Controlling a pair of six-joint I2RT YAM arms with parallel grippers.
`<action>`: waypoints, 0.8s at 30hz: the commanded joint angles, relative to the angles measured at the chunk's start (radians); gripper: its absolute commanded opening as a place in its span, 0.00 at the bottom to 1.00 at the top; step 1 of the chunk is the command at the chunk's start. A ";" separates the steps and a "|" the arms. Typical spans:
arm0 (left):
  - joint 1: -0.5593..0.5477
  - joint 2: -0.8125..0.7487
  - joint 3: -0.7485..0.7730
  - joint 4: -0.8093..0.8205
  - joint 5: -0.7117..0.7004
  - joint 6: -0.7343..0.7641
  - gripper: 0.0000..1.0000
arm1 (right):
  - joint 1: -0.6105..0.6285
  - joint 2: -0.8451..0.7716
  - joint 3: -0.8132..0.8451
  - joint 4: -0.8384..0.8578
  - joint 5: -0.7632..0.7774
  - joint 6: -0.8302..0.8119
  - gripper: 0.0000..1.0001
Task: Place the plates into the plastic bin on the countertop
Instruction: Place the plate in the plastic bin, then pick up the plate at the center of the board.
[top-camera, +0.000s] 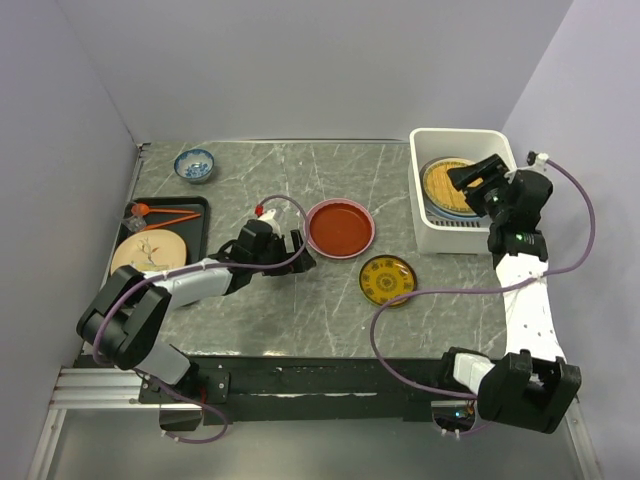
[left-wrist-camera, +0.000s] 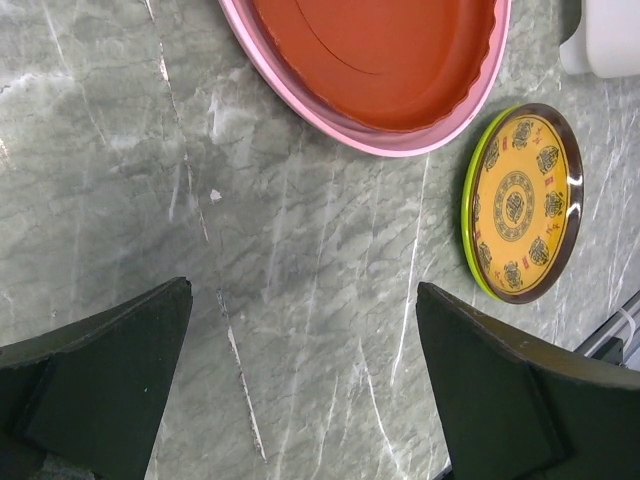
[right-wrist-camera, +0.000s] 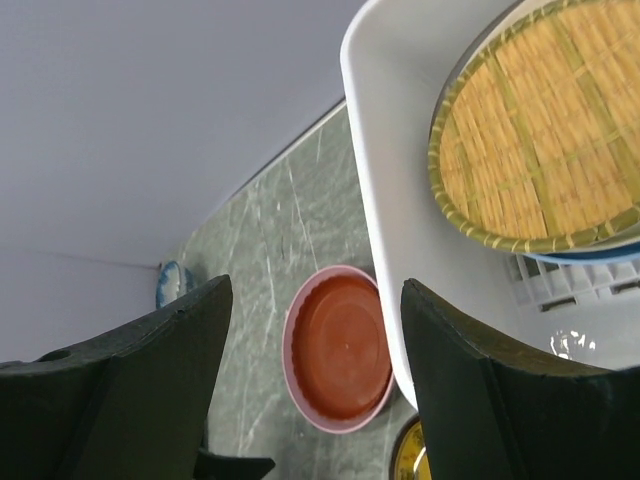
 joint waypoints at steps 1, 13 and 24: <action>-0.004 -0.009 0.042 0.027 -0.019 -0.014 1.00 | 0.047 -0.034 -0.019 -0.002 0.006 -0.031 0.75; 0.002 0.005 0.085 0.003 -0.092 -0.045 0.97 | 0.257 -0.034 -0.113 0.036 0.056 -0.009 0.73; 0.008 0.154 0.229 0.007 -0.078 -0.029 0.73 | 0.309 -0.110 -0.264 0.078 0.043 0.003 0.72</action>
